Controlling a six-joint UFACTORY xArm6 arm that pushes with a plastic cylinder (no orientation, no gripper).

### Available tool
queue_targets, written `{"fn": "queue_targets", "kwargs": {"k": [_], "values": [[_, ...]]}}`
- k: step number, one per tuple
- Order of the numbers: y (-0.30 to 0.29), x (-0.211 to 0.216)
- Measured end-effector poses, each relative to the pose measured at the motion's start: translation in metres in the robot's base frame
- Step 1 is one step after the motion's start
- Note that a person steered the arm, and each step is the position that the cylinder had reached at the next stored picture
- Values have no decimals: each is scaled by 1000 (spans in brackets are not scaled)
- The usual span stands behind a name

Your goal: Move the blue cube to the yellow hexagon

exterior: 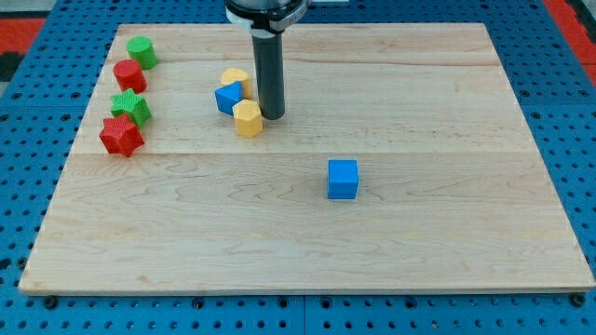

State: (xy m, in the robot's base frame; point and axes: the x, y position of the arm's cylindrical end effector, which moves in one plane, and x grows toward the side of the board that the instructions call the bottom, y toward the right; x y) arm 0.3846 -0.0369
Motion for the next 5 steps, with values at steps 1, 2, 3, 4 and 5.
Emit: {"fn": "queue_targets", "kwargs": {"k": [1, 2, 3, 4, 5], "values": [[-14, 0], [-13, 0], [-2, 0], [110, 29], [198, 90]]}}
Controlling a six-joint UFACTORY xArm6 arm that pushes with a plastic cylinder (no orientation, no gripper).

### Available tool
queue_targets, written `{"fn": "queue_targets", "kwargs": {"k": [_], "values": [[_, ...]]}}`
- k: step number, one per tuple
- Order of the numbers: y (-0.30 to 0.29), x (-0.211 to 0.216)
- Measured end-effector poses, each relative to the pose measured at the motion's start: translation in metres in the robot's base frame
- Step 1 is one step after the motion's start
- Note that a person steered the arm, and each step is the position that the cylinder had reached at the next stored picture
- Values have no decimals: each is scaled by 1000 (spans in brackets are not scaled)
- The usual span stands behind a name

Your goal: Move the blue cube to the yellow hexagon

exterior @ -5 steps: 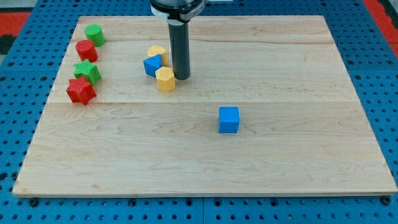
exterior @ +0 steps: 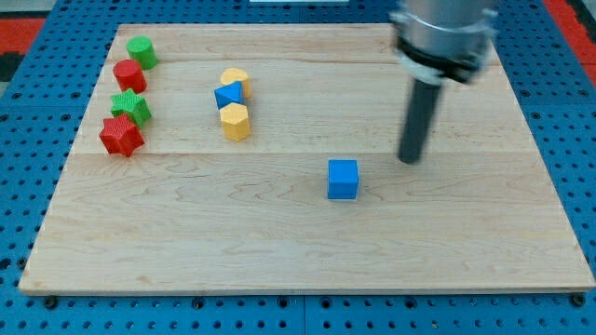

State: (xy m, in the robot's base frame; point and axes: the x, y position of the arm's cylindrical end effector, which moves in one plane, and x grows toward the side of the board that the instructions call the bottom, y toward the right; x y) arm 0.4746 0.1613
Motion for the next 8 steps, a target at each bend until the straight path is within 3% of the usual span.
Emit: {"fn": "queue_targets", "kwargs": {"k": [1, 3, 4, 5, 6, 7, 8], "values": [[-26, 17], [-153, 9], [-136, 23], [-176, 31], [-236, 7], [-252, -14], [-239, -4]]}}
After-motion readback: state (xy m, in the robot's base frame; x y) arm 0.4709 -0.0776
